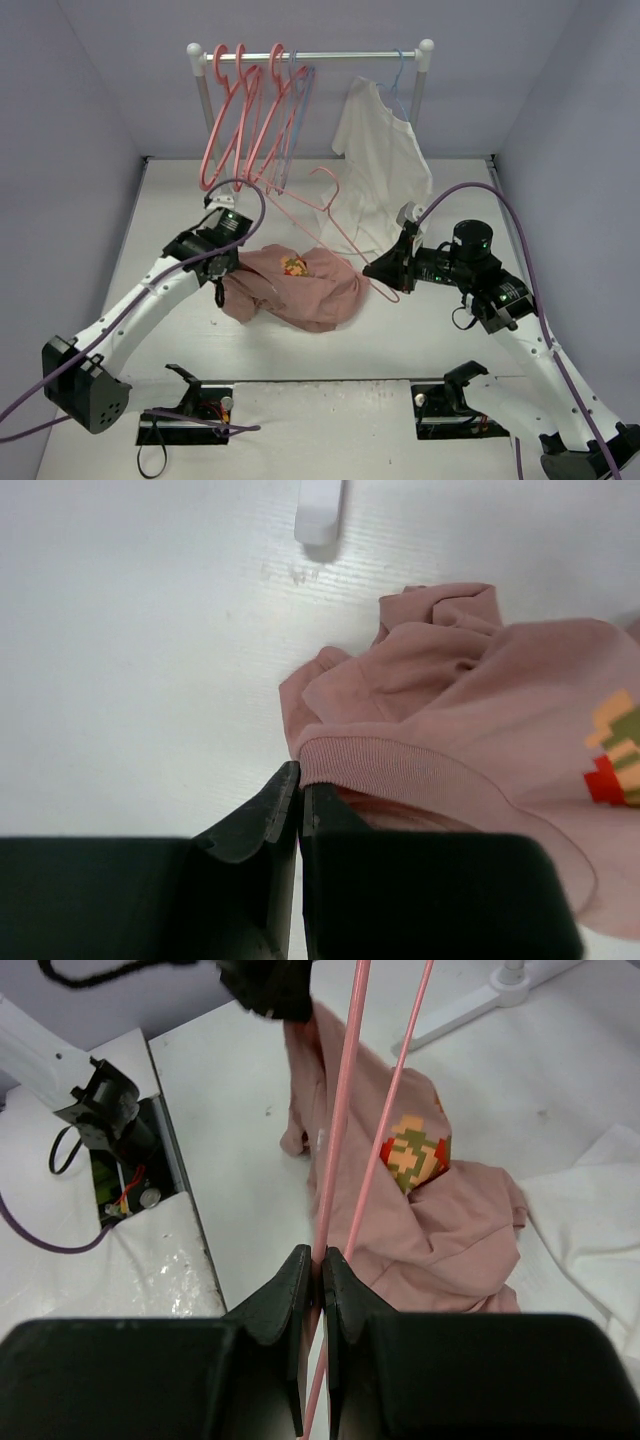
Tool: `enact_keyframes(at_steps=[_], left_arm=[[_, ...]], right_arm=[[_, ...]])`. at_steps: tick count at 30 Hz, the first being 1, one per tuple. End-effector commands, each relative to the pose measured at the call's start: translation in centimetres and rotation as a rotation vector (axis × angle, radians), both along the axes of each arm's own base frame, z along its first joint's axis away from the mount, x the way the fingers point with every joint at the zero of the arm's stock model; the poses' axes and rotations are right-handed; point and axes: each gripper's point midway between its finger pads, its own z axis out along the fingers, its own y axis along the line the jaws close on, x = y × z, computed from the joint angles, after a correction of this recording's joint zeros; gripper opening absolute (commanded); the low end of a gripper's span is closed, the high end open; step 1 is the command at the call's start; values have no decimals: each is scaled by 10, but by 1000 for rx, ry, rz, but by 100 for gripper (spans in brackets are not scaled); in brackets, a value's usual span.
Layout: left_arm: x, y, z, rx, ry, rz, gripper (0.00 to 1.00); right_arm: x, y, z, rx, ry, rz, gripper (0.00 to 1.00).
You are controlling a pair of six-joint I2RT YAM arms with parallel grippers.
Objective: Place the t-shirt on the hanger
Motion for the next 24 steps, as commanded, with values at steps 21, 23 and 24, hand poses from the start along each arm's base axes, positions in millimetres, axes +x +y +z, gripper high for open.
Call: enact_keyframes(at_steps=[21, 23, 24], left_arm=[[47, 64, 90, 120, 62, -161, 0], [47, 61, 91, 112, 61, -181, 0], [46, 59, 90, 105, 65, -196, 0]], right_arm=[[-50, 53, -33, -58, 91, 272, 0], [-49, 54, -33, -62, 86, 266, 0], [-46, 54, -34, -66, 82, 258, 0]])
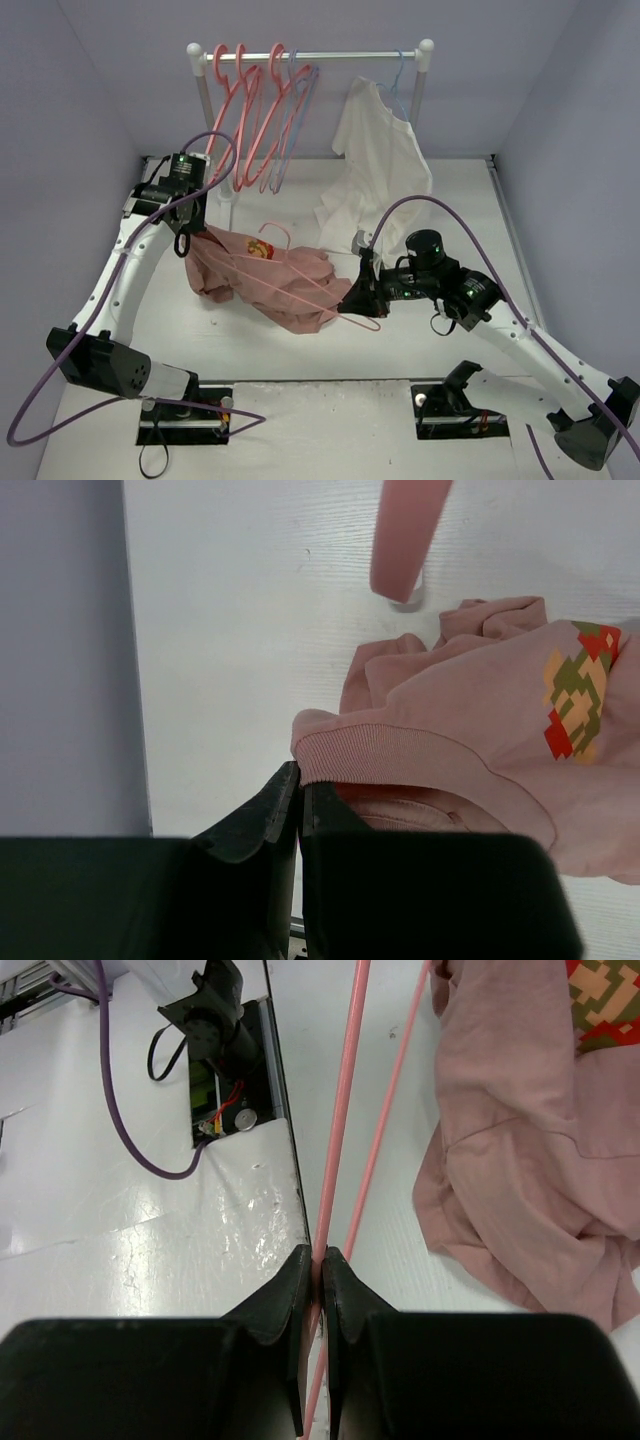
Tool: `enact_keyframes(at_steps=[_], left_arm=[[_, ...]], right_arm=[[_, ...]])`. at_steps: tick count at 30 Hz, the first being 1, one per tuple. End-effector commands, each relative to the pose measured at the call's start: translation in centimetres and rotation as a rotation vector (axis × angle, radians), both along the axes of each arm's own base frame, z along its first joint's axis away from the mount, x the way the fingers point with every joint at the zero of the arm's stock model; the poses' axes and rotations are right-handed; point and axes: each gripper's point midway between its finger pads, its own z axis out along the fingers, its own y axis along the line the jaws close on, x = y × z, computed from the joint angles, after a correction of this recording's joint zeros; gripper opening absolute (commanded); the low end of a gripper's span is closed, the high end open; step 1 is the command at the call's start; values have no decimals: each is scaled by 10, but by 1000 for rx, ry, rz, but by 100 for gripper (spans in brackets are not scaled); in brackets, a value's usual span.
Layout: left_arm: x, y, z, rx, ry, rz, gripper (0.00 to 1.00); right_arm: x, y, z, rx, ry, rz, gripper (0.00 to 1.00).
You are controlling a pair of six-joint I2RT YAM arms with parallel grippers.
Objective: Place the t-shirt on the hanger
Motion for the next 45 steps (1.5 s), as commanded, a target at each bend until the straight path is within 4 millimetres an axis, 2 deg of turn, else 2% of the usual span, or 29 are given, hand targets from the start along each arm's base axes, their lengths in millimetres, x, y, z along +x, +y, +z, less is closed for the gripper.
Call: enact_keyframes(at_steps=[1, 4, 9, 13, 16, 21, 24, 29, 32, 37, 41, 45], left_arm=[[0, -5, 13, -9, -13, -73, 0], [-7, -13, 6, -41, 6, -117, 0], [-20, -9, 1, -26, 19, -138, 0], [-26, -22, 1, -75, 18, -206, 0], [-29, -31, 4, -72, 13, -257, 0], [-26, -37, 8, -64, 8, -299, 0], [-23, -28, 11, -14, 1, -277, 0], [-14, -7, 4, 81, 28, -176, 0], [-9, -8, 4, 62, 24, -140, 0], [1, -14, 16, 37, -9, -136, 0], [3, -15, 19, 34, -16, -142, 0], [-4, -35, 16, -49, -5, -226, 0]], right_arm=[[11, 6, 10, 30, -68, -17, 0], [17, 6, 7, 15, -77, -39, 0], [22, 9, 11, 15, -93, -41, 0], [26, 12, 5, -3, -88, -32, 0], [27, 17, 8, 0, -98, -11, 0], [28, 23, 16, 11, -114, 11, 0], [29, 23, 29, 33, -142, 7, 0], [25, 20, 45, 63, -167, -1, 0], [23, 19, 45, 66, -158, 2, 0], [20, 19, 40, 63, -134, 8, 0], [20, 18, 37, 57, -131, 6, 0], [22, 20, 30, 43, -135, 11, 0]])
